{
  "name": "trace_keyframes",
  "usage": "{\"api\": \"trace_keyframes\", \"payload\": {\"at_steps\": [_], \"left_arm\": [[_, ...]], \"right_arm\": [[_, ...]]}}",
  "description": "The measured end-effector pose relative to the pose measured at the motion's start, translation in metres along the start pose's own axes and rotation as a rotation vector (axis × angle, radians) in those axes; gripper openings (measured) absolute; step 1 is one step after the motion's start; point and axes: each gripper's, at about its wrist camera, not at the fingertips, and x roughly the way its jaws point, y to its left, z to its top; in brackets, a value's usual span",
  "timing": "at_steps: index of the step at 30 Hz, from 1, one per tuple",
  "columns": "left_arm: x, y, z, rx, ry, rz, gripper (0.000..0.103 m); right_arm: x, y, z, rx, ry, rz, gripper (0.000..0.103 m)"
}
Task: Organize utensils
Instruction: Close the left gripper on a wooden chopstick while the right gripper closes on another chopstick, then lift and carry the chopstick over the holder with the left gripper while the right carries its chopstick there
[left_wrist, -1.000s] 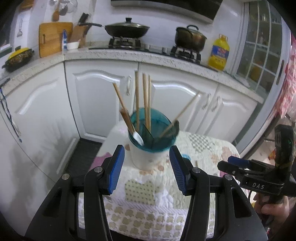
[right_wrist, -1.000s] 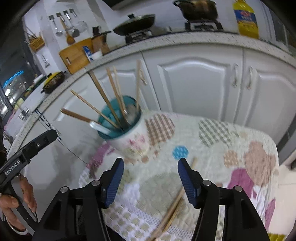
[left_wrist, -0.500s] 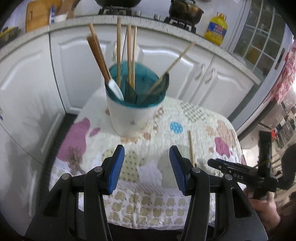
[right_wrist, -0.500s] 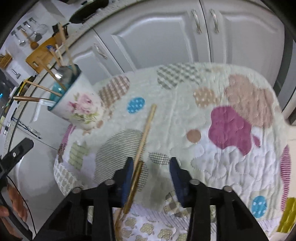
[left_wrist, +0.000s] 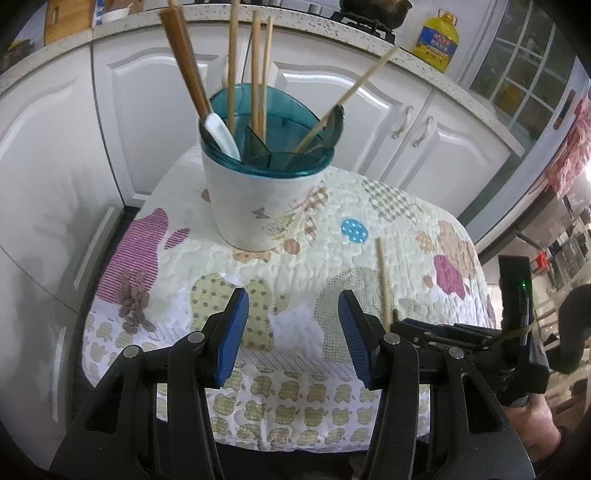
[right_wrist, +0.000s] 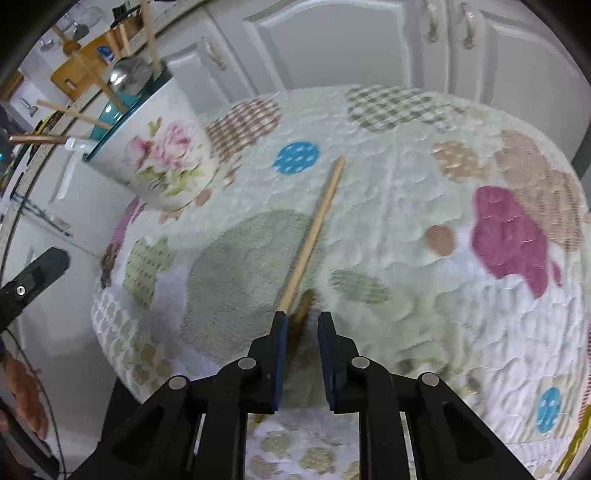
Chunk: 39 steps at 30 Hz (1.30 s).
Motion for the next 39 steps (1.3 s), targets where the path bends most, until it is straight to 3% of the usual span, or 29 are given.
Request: {"api": "trace_keyframes", "payload": {"at_steps": [2, 8, 13, 21, 27, 29, 33, 37, 39], "left_arm": [[0.002, -0.004, 0.000, 0.007, 0.005, -0.004, 0.050], [0.007, -0.014, -0.001, 0.043, 0.020, -0.016, 0.050], [0.021, -0.029, -0.002, 0.074, 0.043, -0.027, 0.050], [0.077, -0.084, -0.001, 0.205, 0.158, -0.075, 0.050], [0.123, -0.103, 0.024, 0.185, 0.209, -0.076, 0.050], [0.136, -0.106, 0.031, 0.172, 0.219, -0.065, 0.049], [0.158, -0.118, 0.039, 0.177, 0.236, -0.039, 0.035], [0.173, -0.134, 0.042, 0.245, 0.206, 0.033, 0.032], [0.176, -0.137, 0.042, 0.277, 0.191, 0.055, 0.023]], "right_arm": [[0.001, 0.006, -0.001, -0.024, -0.005, -0.023, 0.014], [-0.009, -0.008, -0.003, 0.007, -0.009, 0.015, 0.010], [-0.030, -0.051, 0.004, 0.123, -0.061, -0.001, 0.010], [-0.030, -0.083, 0.008, 0.247, -0.062, 0.033, 0.010], [-0.031, -0.087, 0.010, 0.271, -0.051, 0.051, 0.012], [-0.029, -0.087, 0.010, 0.273, -0.051, 0.056, 0.012], [-0.026, -0.087, 0.012, 0.266, -0.048, 0.061, 0.012], [-0.024, -0.081, 0.016, 0.232, -0.039, 0.023, 0.012], [-0.023, -0.076, 0.018, 0.201, -0.043, -0.002, 0.012]]}}
